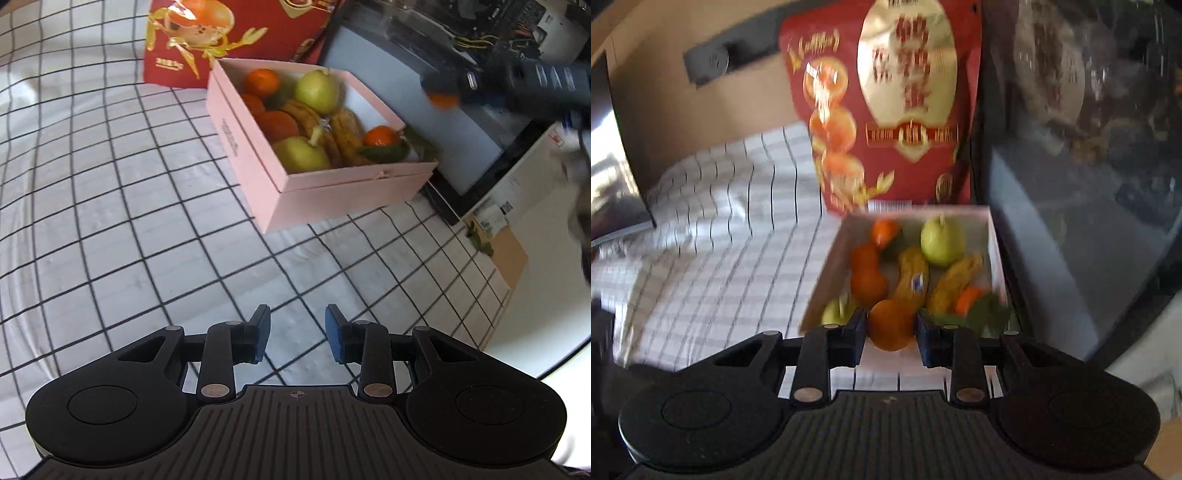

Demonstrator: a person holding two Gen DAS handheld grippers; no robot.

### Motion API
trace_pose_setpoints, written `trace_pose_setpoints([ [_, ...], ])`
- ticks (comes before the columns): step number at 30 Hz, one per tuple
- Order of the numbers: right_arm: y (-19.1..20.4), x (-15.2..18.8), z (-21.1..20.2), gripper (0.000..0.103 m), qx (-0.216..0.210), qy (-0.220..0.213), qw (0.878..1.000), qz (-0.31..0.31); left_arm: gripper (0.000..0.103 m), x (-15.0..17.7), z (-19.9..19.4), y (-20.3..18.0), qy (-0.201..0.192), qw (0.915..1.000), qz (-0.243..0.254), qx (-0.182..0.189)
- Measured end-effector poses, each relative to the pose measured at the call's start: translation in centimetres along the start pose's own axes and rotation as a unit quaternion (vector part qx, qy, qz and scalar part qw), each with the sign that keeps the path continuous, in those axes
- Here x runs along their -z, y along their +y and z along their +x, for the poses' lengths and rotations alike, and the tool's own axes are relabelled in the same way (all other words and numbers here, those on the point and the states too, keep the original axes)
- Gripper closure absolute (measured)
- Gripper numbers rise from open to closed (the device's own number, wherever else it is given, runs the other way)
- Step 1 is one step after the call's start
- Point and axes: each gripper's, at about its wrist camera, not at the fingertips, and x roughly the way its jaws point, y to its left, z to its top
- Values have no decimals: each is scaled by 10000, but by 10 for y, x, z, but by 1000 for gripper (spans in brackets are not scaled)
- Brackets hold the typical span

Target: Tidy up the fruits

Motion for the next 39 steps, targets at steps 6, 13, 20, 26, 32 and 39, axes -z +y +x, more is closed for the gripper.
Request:
trace_pose_setpoints([
  [6,-1,-44,17,74,-274,-483,9984,-35,67,1,-12,16,-216,9985,-338,-364],
  [13,-5,-60,32,64,-405,-580,9974,149,67,5,-14,29,-225,9958,-619,-637],
  [20,-3,-17,27,60,73,-465,9988,165,67,9,-5,24,-253,9965,-209,-765],
  [26,22,45,10,36,634,-296,9975,125,67,17,5,30,-384,9962,-13,-776],
  [32,36,97,25,34,1509,325,9878,225,66,29,10,21,-815,9935,158,-782],
  [39,15,138,46,33,1384,551,9884,305,45,48,25,-14,-1396,9806,277,-1345],
])
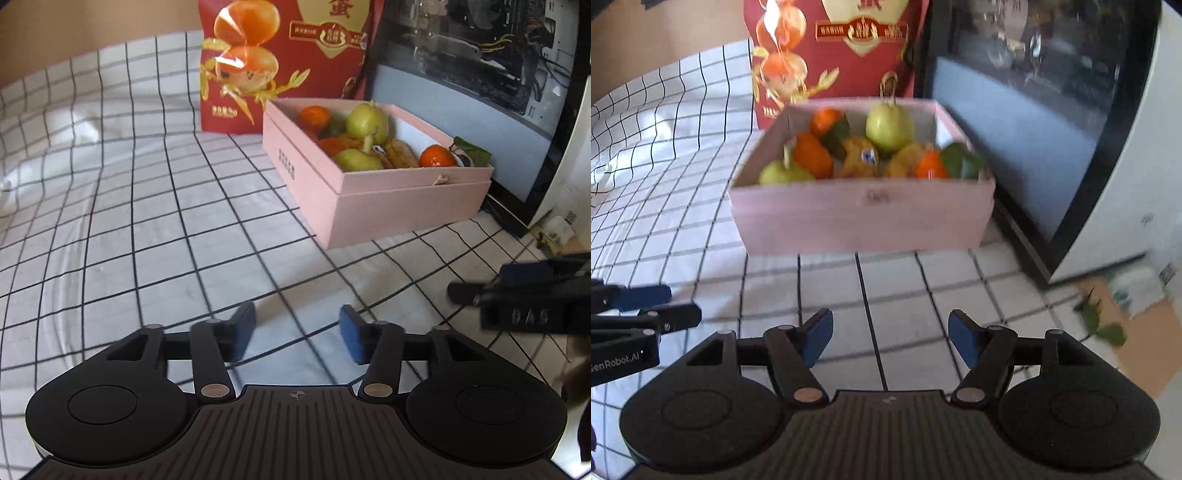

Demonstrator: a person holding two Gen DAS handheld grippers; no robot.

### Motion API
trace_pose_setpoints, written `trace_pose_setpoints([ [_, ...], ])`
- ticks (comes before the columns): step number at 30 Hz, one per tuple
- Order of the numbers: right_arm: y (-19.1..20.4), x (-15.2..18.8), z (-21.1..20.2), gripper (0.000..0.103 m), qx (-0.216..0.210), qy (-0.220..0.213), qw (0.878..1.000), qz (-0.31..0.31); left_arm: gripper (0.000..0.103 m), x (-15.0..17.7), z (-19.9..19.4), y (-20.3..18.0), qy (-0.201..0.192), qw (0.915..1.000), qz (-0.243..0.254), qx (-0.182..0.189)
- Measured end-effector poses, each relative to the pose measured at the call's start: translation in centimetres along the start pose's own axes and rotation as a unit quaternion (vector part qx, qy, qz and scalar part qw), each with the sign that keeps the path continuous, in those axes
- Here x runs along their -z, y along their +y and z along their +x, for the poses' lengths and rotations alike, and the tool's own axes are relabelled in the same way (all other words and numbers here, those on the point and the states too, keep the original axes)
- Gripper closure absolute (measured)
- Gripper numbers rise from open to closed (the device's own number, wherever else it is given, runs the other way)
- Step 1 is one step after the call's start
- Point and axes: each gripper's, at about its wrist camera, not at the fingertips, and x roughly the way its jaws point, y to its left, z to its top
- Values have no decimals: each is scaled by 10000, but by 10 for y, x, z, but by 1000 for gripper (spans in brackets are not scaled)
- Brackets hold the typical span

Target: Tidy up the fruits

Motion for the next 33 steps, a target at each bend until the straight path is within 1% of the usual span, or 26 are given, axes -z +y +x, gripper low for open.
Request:
trace_pose_setpoints([
  [1,-4,4,2,28,-149,-55,9999,-23,43,3,1,-7,-105,9999,20,-115],
  [2,-5,9,1,25,-205,-212,9995,-105,43,8,3,-16,-212,9993,45,-317],
  [3,-7,12,3,22,-230,-273,9992,-188,43,11,3,-22,-298,9986,-12,-434],
  [5,-11,17,3,19,-270,-430,9983,-277,43,16,5,-33,-454,9970,-161,-613],
  [7,-19,22,3,14,-253,-586,9976,-278,44,18,5,-41,-544,9961,-143,-681],
  [9,-27,26,4,9,-228,-724,9969,-182,44,19,5,-43,-542,9959,-240,-686],
  [13,-29,29,2,8,-85,-841,9964,-82,44,23,2,-52,-561,9950,-286,-782],
  [16,-27,30,2,8,-299,-885,9952,-290,52,29,-2,-62,-647,9937,-278,-868],
  [19,-31,32,4,5,-420,-993,9935,-371,52,30,-2,-63,-689,9931,-363,-879],
  [33,-34,34,4,4,-600,-1149,9905,-460,52,29,-1,-62,-683,9936,-314,-842],
])
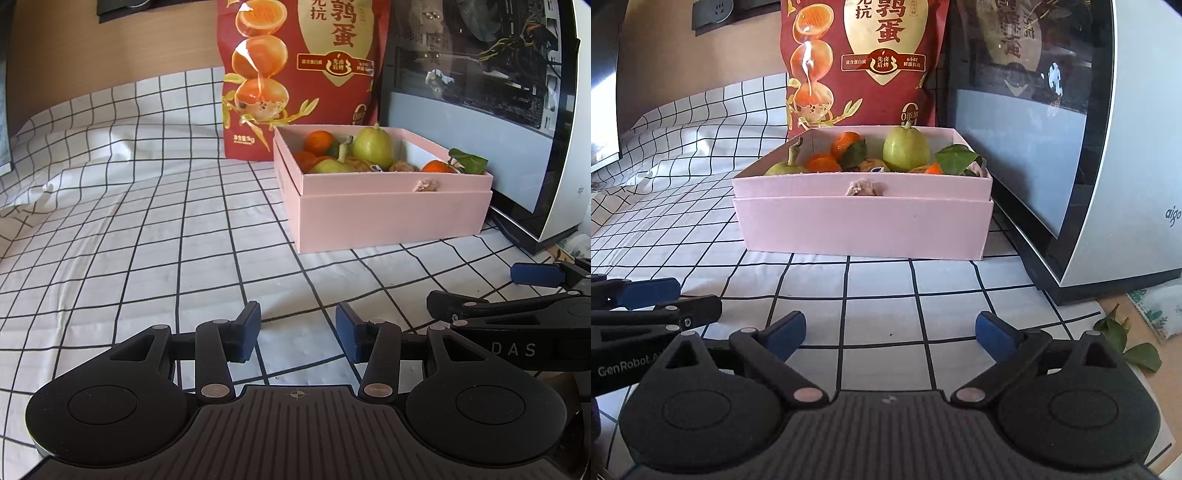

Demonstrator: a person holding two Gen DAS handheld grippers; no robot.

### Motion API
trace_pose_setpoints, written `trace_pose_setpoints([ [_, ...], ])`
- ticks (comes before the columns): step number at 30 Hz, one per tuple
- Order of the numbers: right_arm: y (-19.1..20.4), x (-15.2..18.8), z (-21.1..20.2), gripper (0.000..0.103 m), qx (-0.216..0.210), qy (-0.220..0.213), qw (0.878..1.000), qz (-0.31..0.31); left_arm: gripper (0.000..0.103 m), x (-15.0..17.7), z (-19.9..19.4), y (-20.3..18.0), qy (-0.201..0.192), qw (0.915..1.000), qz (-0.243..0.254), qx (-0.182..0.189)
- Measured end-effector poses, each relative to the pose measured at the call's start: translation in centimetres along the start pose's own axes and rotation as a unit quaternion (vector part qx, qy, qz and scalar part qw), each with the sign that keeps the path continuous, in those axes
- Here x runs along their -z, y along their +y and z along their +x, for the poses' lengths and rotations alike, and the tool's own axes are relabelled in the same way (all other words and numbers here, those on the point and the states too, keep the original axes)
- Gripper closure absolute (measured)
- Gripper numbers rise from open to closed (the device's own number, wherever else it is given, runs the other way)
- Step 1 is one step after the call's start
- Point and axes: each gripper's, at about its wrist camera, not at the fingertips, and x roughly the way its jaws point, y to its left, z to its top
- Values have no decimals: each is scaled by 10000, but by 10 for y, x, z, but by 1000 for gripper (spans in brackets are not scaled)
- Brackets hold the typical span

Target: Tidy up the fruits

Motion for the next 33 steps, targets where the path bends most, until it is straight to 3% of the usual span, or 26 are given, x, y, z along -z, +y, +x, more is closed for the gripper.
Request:
trace_pose_setpoints([
  [33,1,1,-2,4,-65,-41,10000,31,52,0,0,-1,-11,10000,-32,-23],
])
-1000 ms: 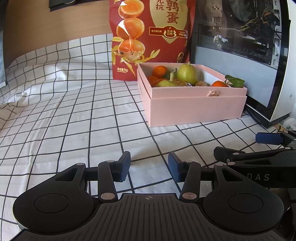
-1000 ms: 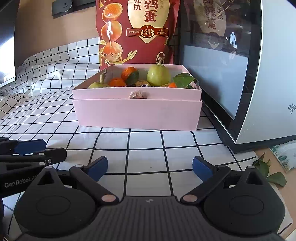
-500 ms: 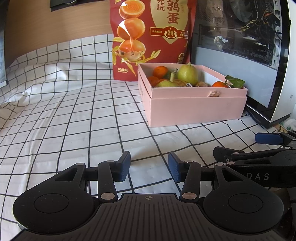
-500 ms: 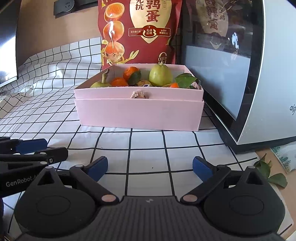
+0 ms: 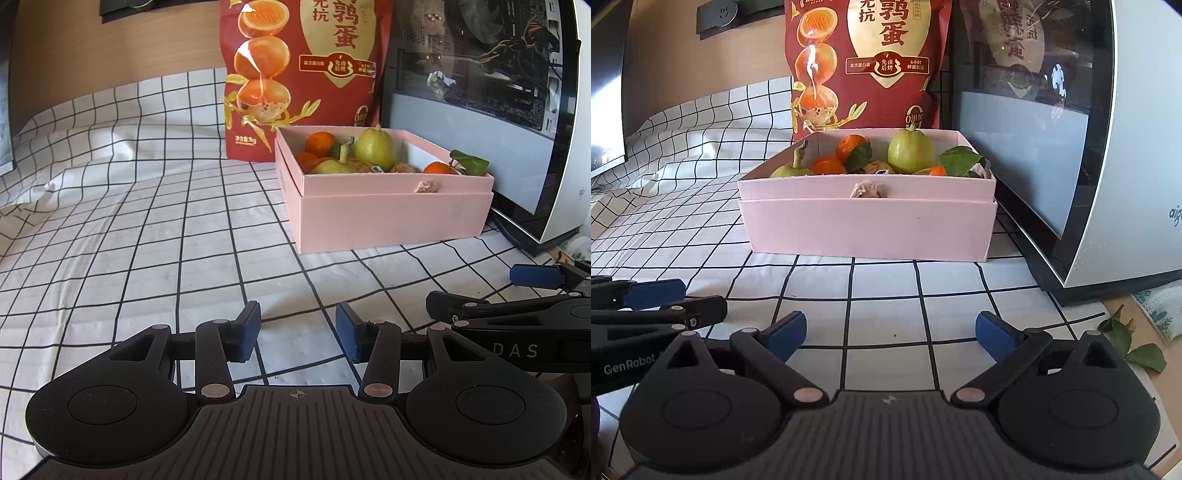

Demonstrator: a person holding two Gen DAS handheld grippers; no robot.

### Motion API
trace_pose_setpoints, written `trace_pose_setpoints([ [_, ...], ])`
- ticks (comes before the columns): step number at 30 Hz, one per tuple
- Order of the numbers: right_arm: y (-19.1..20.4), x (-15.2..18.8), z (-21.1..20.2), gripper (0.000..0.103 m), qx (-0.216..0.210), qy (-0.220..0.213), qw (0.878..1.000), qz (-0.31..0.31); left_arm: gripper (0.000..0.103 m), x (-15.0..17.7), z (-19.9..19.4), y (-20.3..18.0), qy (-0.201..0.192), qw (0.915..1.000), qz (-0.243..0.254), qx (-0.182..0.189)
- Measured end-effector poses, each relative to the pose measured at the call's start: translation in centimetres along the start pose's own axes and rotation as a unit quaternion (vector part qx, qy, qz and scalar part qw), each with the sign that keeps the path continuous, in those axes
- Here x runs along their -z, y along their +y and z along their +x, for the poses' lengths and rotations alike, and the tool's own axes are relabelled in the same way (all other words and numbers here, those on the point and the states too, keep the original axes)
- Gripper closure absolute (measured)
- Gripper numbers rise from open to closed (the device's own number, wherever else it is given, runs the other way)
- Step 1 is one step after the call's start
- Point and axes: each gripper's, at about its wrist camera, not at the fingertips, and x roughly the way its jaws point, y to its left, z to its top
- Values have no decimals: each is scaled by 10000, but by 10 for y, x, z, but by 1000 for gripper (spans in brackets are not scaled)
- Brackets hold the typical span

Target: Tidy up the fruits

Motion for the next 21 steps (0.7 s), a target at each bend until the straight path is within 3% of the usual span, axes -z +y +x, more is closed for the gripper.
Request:
trace_pose_setpoints([
  [21,0,-1,1,4,133,37,9999,34,52,0,0,0,-3,10000,-7,1],
])
